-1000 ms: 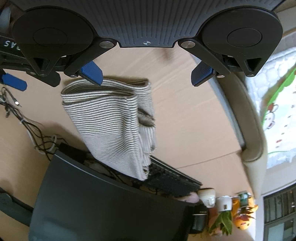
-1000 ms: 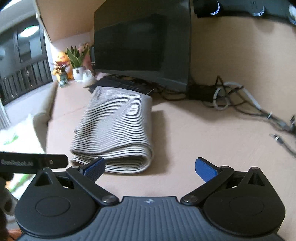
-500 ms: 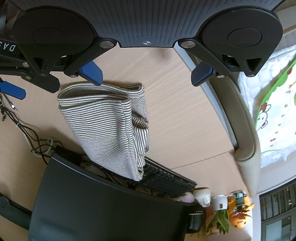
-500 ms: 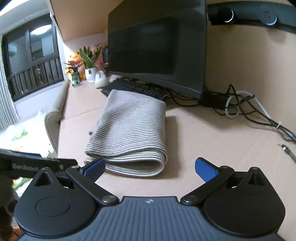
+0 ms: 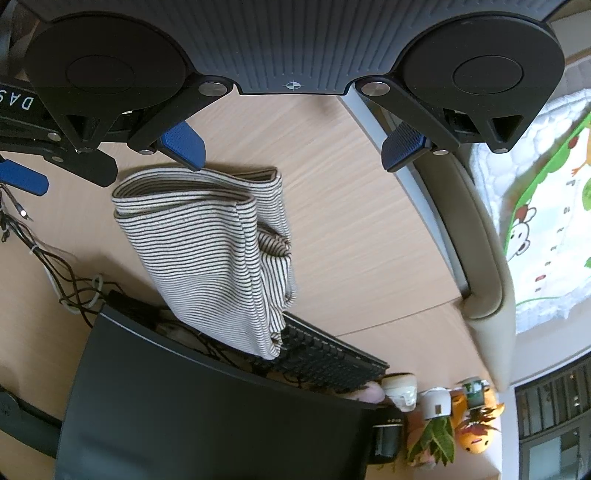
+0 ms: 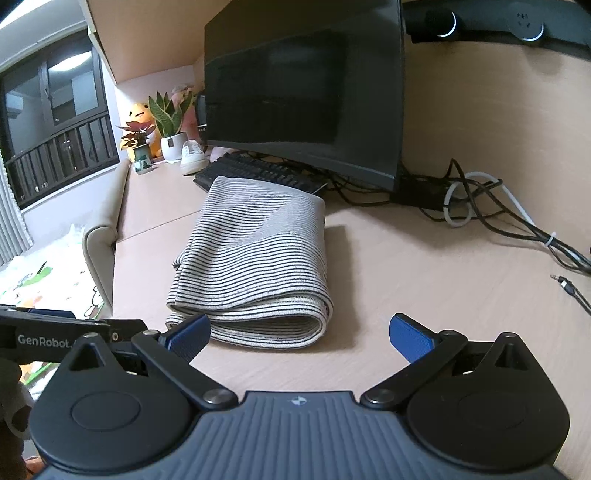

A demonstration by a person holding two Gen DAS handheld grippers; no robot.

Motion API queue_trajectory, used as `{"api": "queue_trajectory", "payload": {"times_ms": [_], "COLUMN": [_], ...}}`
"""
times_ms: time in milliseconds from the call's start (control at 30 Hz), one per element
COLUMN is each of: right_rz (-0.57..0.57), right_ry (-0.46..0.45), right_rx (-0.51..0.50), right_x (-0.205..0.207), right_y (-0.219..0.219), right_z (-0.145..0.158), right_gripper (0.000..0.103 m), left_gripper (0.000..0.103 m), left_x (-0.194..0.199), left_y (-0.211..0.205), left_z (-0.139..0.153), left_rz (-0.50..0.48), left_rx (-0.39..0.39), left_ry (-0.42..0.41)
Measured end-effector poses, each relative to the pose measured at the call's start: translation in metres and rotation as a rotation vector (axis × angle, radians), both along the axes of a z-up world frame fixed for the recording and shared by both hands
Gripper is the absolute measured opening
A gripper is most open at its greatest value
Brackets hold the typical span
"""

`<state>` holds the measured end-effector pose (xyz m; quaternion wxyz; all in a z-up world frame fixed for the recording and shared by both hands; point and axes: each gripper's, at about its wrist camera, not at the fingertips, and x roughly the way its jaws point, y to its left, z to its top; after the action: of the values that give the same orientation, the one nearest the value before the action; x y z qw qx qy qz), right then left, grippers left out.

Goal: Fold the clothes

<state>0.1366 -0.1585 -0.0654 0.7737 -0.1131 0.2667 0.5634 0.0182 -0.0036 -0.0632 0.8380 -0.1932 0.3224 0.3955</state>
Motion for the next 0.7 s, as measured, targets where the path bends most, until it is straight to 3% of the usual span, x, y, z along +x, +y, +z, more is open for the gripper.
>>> {"api": "queue_trajectory", "payload": {"times_ms": [700], "right_rz": [0.009], "right_ry": [-0.023], "right_rx": [-0.027], "right_x": [0.001], "right_y": [0.0005], "right_z": [-0.0017], "right_gripper": [0.103], "left_gripper": [0.103], "left_x": [0.0023], "left_y": [-0.0021], "left_z": [-0.004], "left_rz": [-0.013], "left_rx": [-0.014], "left_ry": [0.013]}}
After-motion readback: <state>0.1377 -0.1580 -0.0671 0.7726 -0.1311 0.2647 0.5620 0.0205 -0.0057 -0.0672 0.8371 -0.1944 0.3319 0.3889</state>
